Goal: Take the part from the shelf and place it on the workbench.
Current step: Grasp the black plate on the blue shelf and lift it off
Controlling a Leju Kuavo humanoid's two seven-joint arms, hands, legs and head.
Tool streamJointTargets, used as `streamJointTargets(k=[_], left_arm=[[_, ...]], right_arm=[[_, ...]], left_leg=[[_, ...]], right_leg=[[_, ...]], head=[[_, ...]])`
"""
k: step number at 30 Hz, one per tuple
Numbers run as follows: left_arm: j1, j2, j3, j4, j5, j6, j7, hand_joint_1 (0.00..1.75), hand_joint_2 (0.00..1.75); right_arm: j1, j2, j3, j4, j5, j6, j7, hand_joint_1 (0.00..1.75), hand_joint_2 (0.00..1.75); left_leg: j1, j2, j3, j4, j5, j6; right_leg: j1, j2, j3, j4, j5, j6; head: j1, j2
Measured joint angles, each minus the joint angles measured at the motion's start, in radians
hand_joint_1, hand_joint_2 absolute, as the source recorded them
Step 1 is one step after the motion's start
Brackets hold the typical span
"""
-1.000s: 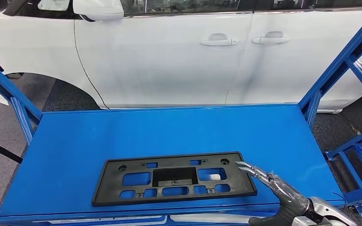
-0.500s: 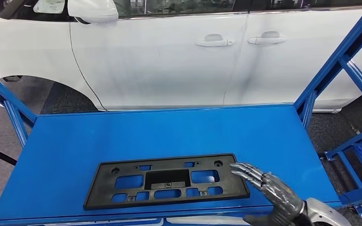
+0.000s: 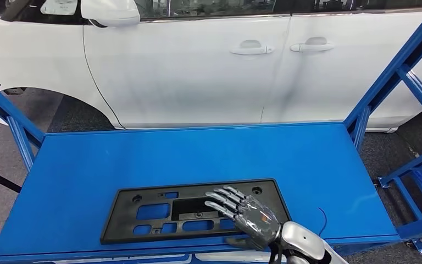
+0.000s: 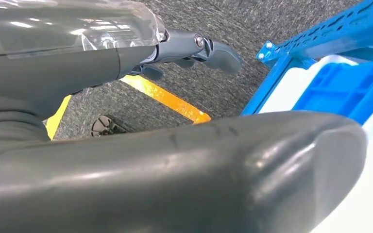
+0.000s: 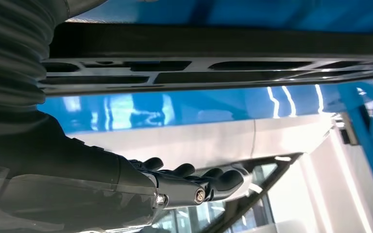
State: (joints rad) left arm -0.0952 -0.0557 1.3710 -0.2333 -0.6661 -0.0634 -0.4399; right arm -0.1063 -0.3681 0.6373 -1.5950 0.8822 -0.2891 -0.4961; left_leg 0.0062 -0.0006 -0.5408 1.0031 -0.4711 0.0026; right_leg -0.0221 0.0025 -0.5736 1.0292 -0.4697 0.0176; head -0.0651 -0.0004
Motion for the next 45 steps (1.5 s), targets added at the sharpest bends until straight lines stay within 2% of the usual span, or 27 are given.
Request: streamJointTargets(k=[3, 5, 8, 9, 10, 11, 13, 15, 18, 20, 21, 23, 24, 25, 26, 28, 30, 34, 36, 37, 38, 39, 40, 41, 42, 43, 45], left_arm=[[-0.001, -0.001, 0.000, 0.000, 0.001, 0.004, 0.000, 0.00, 0.00], [-0.001, -0.002, 0.000, 0.000, 0.001, 0.004, 0.000, 0.00, 0.00], [0.001, -0.003, 0.000, 0.000, 0.002, 0.004, 0.000, 0.00, 0.00], [0.003, -0.003, 0.000, 0.000, 0.002, 0.004, 0.000, 0.00, 0.00], [0.004, -0.003, 0.000, 0.000, 0.002, 0.004, 0.000, 0.00, 0.00], [0.005, -0.003, 0.000, 0.000, 0.002, 0.004, 0.001, 0.00, 0.00], [0.004, -0.003, 0.000, 0.000, 0.002, 0.004, 0.001, 0.00, 0.00], [0.002, -0.002, 0.000, 0.000, 0.002, 0.004, 0.001, 0.00, 0.00], [0.003, -0.002, 0.000, 0.000, 0.003, 0.004, 0.002, 0.00, 0.00], [0.004, -0.003, 0.000, 0.000, 0.004, 0.004, 0.002, 0.00, 0.00], [0.003, -0.003, 0.000, 0.000, 0.004, 0.004, 0.002, 0.00, 0.00], [0.004, -0.004, 0.000, 0.000, 0.004, 0.004, 0.002, 0.00, 0.00], [0.004, -0.004, 0.000, 0.000, 0.004, 0.004, 0.002, 0.00, 0.00], [0.004, -0.004, 0.000, 0.000, 0.003, 0.004, 0.002, 0.00, 0.00], [0.005, -0.004, 0.000, 0.000, 0.003, 0.004, 0.002, 0.00, 0.00], [0.005, -0.004, 0.000, 0.000, 0.001, 0.004, 0.002, 0.00, 0.00], [0.004, -0.005, 0.000, 0.000, -0.001, 0.006, 0.002, 0.00, 0.00], [0.004, -0.005, 0.000, 0.000, -0.003, 0.009, -0.006, 0.00, 0.00], [0.003, -0.008, -0.001, 0.000, -0.003, 0.015, -0.010, 0.00, 0.00], [0.003, -0.009, -0.001, 0.000, -0.004, 0.018, -0.012, 0.00, 0.00], [0.004, -0.010, -0.001, 0.000, -0.004, 0.022, -0.013, 0.00, 0.00], [0.005, -0.010, -0.001, 0.000, -0.004, 0.024, -0.014, 0.00, 0.00], [0.007, -0.010, -0.001, 0.000, -0.005, 0.025, -0.015, 0.00, 0.00], [0.008, -0.011, -0.001, 0.000, -0.006, 0.025, -0.015, 0.00, 0.00], [0.009, -0.011, -0.001, 0.000, -0.008, 0.025, -0.016, 0.00, 0.00], [0.009, -0.011, -0.002, 0.000, -0.011, 0.025, -0.017, 0.00, 0.00], [0.006, -0.011, -0.004, 0.000, -0.015, 0.025, -0.019, 0.00, 0.00]], right_arm=[[-0.050, 0.026, 0.066, 0.058, -0.007, 0.000, 0.009, 0.00, 1.75], [-0.073, 0.040, 0.093, 0.082, -0.009, -0.001, 0.012, 0.00, 1.75], [-0.095, 0.051, 0.117, 0.109, -0.010, -0.001, 0.014, 0.00, 1.75], [-0.098, 0.054, 0.124, 0.117, -0.010, -0.001, 0.014, 0.00, 1.75], [-0.101, 0.057, 0.128, 0.124, -0.010, -0.001, 0.014, 0.00, 1.75], [-0.103, 0.059, 0.132, 0.129, -0.010, -0.001, 0.014, 0.00, 1.75], [-0.109, 0.064, 0.137, 0.136, -0.010, -0.001, 0.014, 0.00, 1.75], [-0.115, 0.066, 0.141, 0.142, -0.010, -0.001, 0.014, 0.00, 1.75], [-0.119, 0.069, 0.146, 0.149, -0.011, -0.002, 0.016, 0.00, 1.75], [-0.122, 0.069, 0.149, 0.156, -0.010, -0.006, 0.019, 0.00, 1.75], [-0.124, 0.070, 0.150, 0.160, -0.009, -0.011, 0.020, 0.00, 1.75], [-0.126, 0.070, 0.155, 0.173, -0.003, -0.027, 0.021, 0.00, 1.75], [-0.126, 0.071, 0.159, 0.180, 0.003, -0.037, 0.022, 0.00, 1.75], [-0.127, 0.071, 0.163, 0.186, 0.009, -0.046, 0.023, 0.00, 1.75], [-0.128, 0.072, 0.167, 0.191, 0.015, -0.054, 0.025, 0.00, 1.75], [-0.133, 0.077, 0.175, 0.200, 0.033, -0.074, 0.031, 0.00, 1.75], [-0.144, 0.089, 0.189, 0.209, 0.099, -0.130, 0.054, 0.00, 1.75], [-0.166, 0.139, 0.225, 0.241, 0.354, -0.314, 0.177, 0.00, 1.75], [-0.169, 0.171, 0.242, 0.251, 0.479, -0.376, 0.259, 0.00, 1.75], [-0.169, 0.186, 0.248, 0.253, 0.535, -0.391, 0.297, 0.00, 1.75], [-0.169, 0.198, 0.253, 0.253, 0.584, -0.398, 0.337, 0.07, 1.75], [-0.170, 0.208, 0.260, 0.254, 0.625, -0.400, 0.378, 0.38, 1.75], [-0.174, 0.213, 0.270, 0.255, 0.652, -0.401, 0.424, 0.73, 1.75], [-0.182, 0.214, 0.284, 0.259, 0.667, -0.401, 0.478, 1.15, 1.75], [-0.195, 0.215, 0.303, 0.264, 0.672, -0.401, 0.531, 1.49, 1.75], [-0.211, 0.215, 0.325, 0.271, 0.674, -0.401, 0.581, 1.59, 1.75], [-0.241, 0.216, 0.374, 0.288, 0.674, -0.401, 0.659, 1.67, 1.75]], left_leg=[[0.003, 0.000, -0.003, 0.002, -0.002, -0.018], [0.007, 0.000, -0.019, 0.039, -0.029, -0.029], [0.008, 0.000, -0.109, 0.234, -0.121, -0.038], [0.008, 0.000, -0.136, 0.288, -0.136, -0.038], [0.008, 0.000, -0.145, 0.301, -0.128, -0.037], [0.008, 0.000, -0.134, 0.273, -0.101, -0.035], [0.006, 0.000, -0.071, 0.133, -0.027, -0.025], [0.001, 0.000, -0.024, 0.026, 0.008, -0.016], [0.000, -0.002, -0.018, 0.004, 0.011, -0.003], [0.005, -0.002, -0.015, -0.005, 0.018, 0.009], [0.007, -0.001, -0.014, -0.009, 0.021, 0.014], [0.005, -0.001, -0.017, -0.009, 0.022, 0.020], [0.005, -0.001, -0.017, -0.008, 0.022, 0.021], [0.005, -0.001, -0.017, -0.008, 0.022, 0.021], [0.005, -0.001, -0.017, -0.007, 0.022, 0.021], [0.005, -0.002, -0.013, -0.005, 0.019, 0.017], [0.001, -0.003, -0.015, 0.000, 0.015, 0.008], [0.001, -0.002, -0.017, 0.003, 0.011, -0.016], [0.004, -0.002, -0.036, 0.050, -0.023, -0.027], [0.006, -0.002, -0.060, 0.105, -0.055, -0.032], [0.006, -0.002, -0.092, 0.175, -0.091, -0.036], [0.006, -0.002, -0.124, 0.244, -0.119, -0.039], [0.006, -0.002, -0.144, 0.286, -0.128, -0.041], [0.007, -0.002, -0.147, 0.291, -0.117, -0.042], [0.007, -0.002, -0.129, 0.252, -0.087, -0.041], [0.008, -0.002, -0.096, 0.180, -0.047, -0.040], [0.006, -0.001, -0.034, 0.049, 0.002, -0.031]], right_leg=[[0.005, 0.001, -0.002, -0.007, -0.001, -0.018], [0.004, -0.001, 0.000, -0.013, 0.003, -0.031], [0.006, -0.004, 0.000, -0.014, 0.003, -0.040], [0.008, -0.004, 0.001, -0.014, 0.002, -0.041], [0.009, -0.004, 0.002, -0.014, 0.002, -0.042], [0.010, -0.003, 0.004, -0.013, 0.001, -0.042], [0.011, -0.002, 0.009, -0.013, -0.001, -0.040], [0.014, -0.001, 0.009, -0.012, -0.003, -0.033], [0.016, -0.001, 0.006, -0.014, 0.000, -0.017], [0.016, -0.002, -0.003, 0.011, -0.020, -0.007], [0.016, -0.002, -0.022, 0.051, -0.046, -0.003], [0.013, -0.002, -0.084, 0.183, -0.109, 0.002], [0.012, -0.002, -0.113, 0.241, -0.128, 0.005], [0.010, -0.002, -0.127, 0.269, -0.129, 0.006], [0.009, -0.002, -0.122, 0.256, -0.110, 0.007], [0.006, -0.002, -0.062, 0.130, -0.040, 0.003], [0.009, -0.002, -0.008, 0.015, 0.001, -0.005], [0.012, 0.000, 0.000, -0.015, 0.006, -0.026], [0.009, -0.002, 0.002, -0.021, 0.010, -0.037], [0.008, -0.003, 0.002, -0.022, 0.011, -0.040], [0.008, -0.004, 0.001, -0.022, 0.010, -0.042], [0.009, -0.005, 0.000, -0.022, 0.010, -0.043], [0.010, -0.005, 0.000, -0.021, 0.010, -0.044], [0.010, -0.005, 0.000, -0.021, 0.010, -0.044], [0.010, -0.004, 0.000, -0.020, 0.010, -0.043], [0.009, -0.003, 0.002, -0.019, 0.009, -0.042], [0.012, -0.001, 0.002, -0.015, 0.006, -0.035]], head=[[0.000, 0.000], [0.000, 0.000], [0.000, 0.000], [0.000, 0.000], [0.000, 0.000], [0.000, 0.000], [0.000, 0.000], [0.000, 0.000], [0.000, 0.000], [0.000, 0.000], [0.000, 0.000], [0.000, 0.000], [0.000, 0.000], [0.000, 0.000], [0.000, 0.000], [0.000, 0.000], [0.000, 0.000], [0.000, 0.000], [0.000, 0.000], [0.000, 0.000], [0.000, 0.000], [0.000, 0.000], [0.000, 0.000], [0.000, 0.000], [0.000, 0.000], [0.000, 0.000], [0.000, 0.000]])
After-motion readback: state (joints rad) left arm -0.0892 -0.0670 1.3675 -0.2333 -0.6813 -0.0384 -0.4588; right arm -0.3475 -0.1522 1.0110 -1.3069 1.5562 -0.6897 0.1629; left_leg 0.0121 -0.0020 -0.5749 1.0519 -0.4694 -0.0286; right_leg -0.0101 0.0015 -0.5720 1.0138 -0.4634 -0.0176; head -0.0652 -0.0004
